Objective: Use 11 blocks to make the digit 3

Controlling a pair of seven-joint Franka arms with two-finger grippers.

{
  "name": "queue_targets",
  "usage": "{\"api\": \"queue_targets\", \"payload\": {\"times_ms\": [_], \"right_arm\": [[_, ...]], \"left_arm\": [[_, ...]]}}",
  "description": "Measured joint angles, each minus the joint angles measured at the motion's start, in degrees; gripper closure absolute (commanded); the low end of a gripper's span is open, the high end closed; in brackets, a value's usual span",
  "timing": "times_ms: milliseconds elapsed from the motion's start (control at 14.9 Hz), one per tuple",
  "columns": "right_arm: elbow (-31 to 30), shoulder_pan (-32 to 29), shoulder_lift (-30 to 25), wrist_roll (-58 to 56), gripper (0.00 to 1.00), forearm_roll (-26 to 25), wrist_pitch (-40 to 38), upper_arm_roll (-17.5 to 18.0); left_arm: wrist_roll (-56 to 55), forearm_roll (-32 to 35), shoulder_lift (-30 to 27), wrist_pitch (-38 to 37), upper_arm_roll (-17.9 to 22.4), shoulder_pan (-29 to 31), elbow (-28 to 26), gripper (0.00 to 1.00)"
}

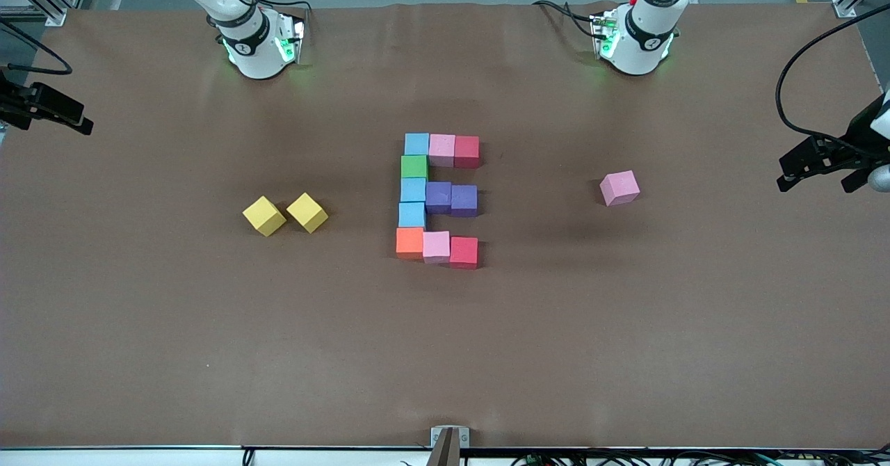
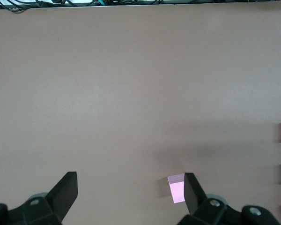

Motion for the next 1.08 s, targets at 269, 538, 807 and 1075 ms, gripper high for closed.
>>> {"api": "queue_targets", "payload": {"times_ms": [269,538,807,1075], "right_arm": [[0.03,-0.11,-0.05,-0.85,0.00,-0.30,-0.31,-0.21],[-0.02,-0.11,-1.11,-1.05,0.00,-0.32,-0.64,-0.20],[-1.67,-0.11,-3.77,-1.07,0.00,-0.32,-1.10,-0.20],[-2.35,-0.11,-4.44,-1.10,0.00,-0.33,-1.19,-0.19]], "left_arm": [[0.00,0.00,0.00,0.00,0.91,-0.73,0.05,0.00],[0.00,0.00,0.00,0.00,0.92,-0.73,0.15,0.00],[0.00,0.00,-0.04,-0.49,0.93,-0.74,0.94,0.00],[0.00,0.00,-0.78,-7.59,0.93,-0.73,4.51,0.00]]}}
